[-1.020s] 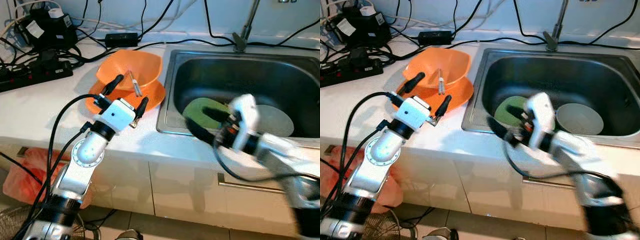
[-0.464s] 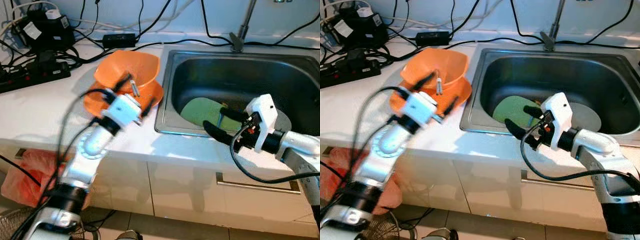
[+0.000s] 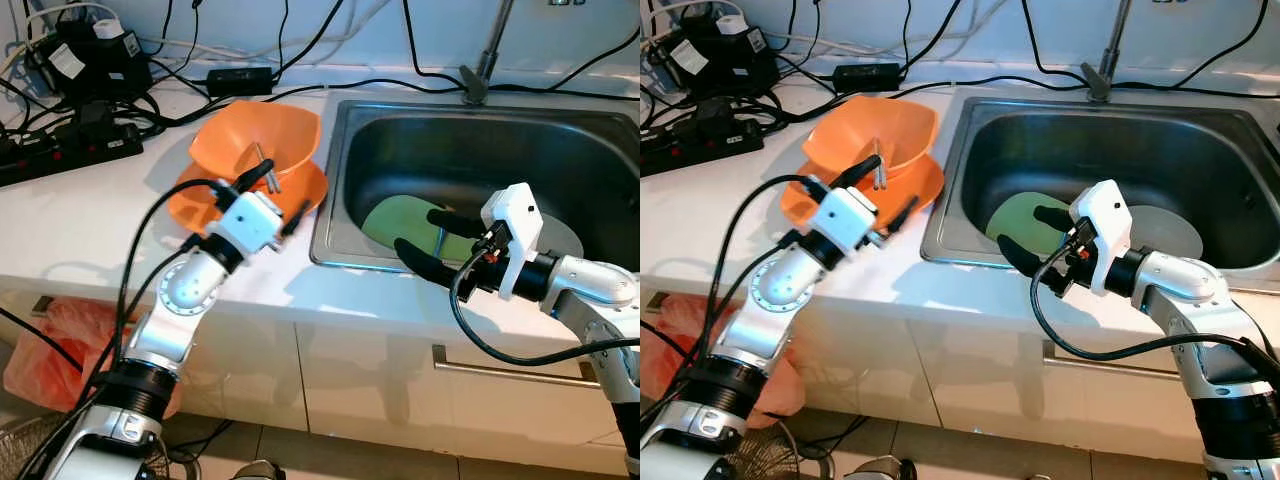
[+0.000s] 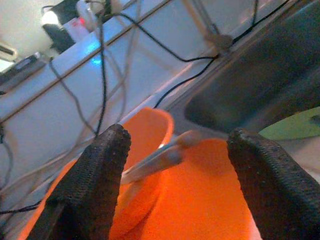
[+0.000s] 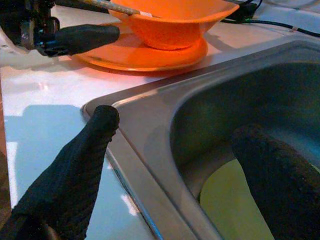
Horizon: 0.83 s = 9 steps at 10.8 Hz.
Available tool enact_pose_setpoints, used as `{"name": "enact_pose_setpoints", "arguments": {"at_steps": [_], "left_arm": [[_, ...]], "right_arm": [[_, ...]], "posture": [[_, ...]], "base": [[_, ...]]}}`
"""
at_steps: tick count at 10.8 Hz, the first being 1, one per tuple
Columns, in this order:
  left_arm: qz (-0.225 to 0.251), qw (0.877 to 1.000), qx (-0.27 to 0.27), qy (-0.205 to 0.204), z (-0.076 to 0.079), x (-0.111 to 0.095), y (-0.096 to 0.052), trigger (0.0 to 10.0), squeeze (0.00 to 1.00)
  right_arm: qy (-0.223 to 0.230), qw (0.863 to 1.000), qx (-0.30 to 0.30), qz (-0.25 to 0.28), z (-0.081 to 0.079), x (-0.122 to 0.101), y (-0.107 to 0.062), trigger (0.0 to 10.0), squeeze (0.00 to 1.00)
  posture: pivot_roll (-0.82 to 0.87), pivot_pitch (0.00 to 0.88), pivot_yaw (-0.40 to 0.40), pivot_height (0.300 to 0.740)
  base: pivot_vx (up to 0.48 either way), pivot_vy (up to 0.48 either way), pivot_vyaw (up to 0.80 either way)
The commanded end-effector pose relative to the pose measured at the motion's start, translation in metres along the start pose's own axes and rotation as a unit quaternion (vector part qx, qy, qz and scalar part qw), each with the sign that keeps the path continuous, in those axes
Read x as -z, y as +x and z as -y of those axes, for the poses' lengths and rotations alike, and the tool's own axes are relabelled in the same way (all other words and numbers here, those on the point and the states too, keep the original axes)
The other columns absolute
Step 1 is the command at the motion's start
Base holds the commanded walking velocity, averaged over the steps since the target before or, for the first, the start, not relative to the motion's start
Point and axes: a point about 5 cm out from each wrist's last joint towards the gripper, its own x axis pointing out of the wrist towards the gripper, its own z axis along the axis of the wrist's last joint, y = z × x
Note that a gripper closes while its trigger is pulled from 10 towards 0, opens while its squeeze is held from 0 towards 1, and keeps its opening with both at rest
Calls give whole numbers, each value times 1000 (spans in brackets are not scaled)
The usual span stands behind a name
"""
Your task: Kitchen organization
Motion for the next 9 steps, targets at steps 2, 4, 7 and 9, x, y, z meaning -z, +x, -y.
{"name": "enact_pose_setpoints", "arguments": {"at_steps": [2,4,7,9], "left_arm": [[-5,999,-14,30,-16,3,0,10000,0],[-6,1000,-12,23,-20,6,2,0,0],[4,1000,-9,18,-18,5,6,0,0],[4,1000,-8,4,-14,7,7,0,0]], "right_arm": [[-1,1000,7,17,0,-6,-1,10000,0],[1,1000,9,22,-2,-7,1,10000,0],[2,1000,8,21,-2,-6,2,10000,0],[5,1000,6,22,-4,-5,3,10000,0]], "posture": [[61,57,63,740],[58,53,64,740],[56,51,66,740],[54,50,63,740]], "base": [[0,0,0],[0,0,0],[0,0,0],[0,0,0]]}}
